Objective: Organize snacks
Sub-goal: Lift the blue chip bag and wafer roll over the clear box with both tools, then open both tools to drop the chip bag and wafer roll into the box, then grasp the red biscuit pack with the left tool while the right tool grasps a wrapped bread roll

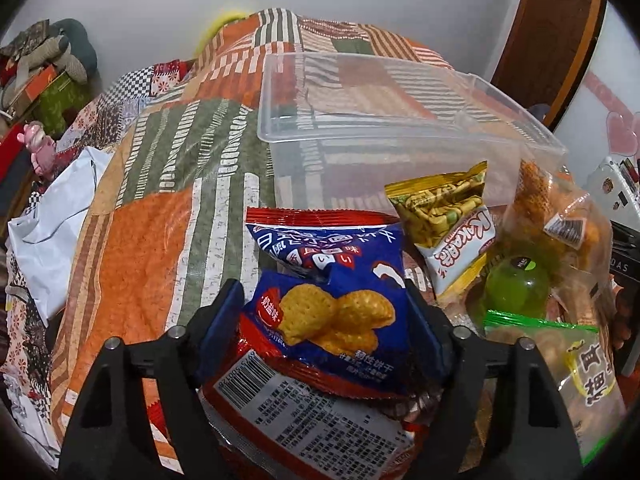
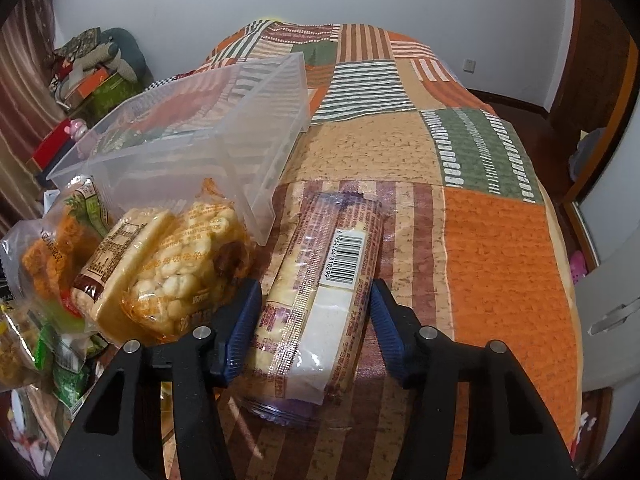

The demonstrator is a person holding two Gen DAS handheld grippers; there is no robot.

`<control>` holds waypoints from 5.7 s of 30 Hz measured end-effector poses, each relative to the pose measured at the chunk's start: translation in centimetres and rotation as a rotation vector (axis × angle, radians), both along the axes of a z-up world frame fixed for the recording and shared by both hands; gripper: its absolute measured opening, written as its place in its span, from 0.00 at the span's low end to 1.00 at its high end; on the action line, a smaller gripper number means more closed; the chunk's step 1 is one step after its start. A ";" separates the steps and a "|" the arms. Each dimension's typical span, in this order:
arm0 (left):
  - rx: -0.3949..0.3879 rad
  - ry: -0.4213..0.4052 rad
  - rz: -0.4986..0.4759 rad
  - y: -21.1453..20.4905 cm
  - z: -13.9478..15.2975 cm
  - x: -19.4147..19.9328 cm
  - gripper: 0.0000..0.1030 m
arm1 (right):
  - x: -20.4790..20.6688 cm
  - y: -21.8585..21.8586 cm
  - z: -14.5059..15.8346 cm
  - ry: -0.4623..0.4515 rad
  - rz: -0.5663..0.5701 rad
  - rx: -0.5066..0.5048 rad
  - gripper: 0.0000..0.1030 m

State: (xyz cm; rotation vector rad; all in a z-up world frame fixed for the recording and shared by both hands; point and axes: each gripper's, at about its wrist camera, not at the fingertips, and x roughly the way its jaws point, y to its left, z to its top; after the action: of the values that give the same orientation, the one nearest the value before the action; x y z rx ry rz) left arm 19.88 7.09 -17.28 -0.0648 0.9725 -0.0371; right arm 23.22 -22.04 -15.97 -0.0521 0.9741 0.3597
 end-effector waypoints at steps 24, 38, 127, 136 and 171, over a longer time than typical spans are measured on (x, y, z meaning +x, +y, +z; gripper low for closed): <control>0.001 -0.117 0.054 1.1 4.5 -4.7 0.57 | -2.0 -2.3 3.4 -0.078 -0.064 0.068 0.39; -0.008 -0.225 0.044 0.1 9.5 -5.2 0.57 | -2.5 -0.9 8.5 -0.232 -0.025 0.131 0.39; -0.005 -0.192 0.035 -0.4 10.9 -2.4 0.76 | -1.7 5.1 9.0 -0.224 0.118 0.153 0.54; 0.010 -0.148 0.089 2.2 8.9 -7.3 0.77 | -4.8 4.3 7.6 -0.238 0.089 0.157 0.57; -0.108 0.035 0.134 2.2 0.6 -8.6 0.84 | -8.3 3.1 0.6 -0.107 0.068 0.058 0.59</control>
State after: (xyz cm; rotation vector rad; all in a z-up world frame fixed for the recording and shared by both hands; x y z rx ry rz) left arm 11.28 9.25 -16.70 -0.2308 0.9983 0.0352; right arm 14.88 -18.89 -15.34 -0.0509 0.8572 0.4433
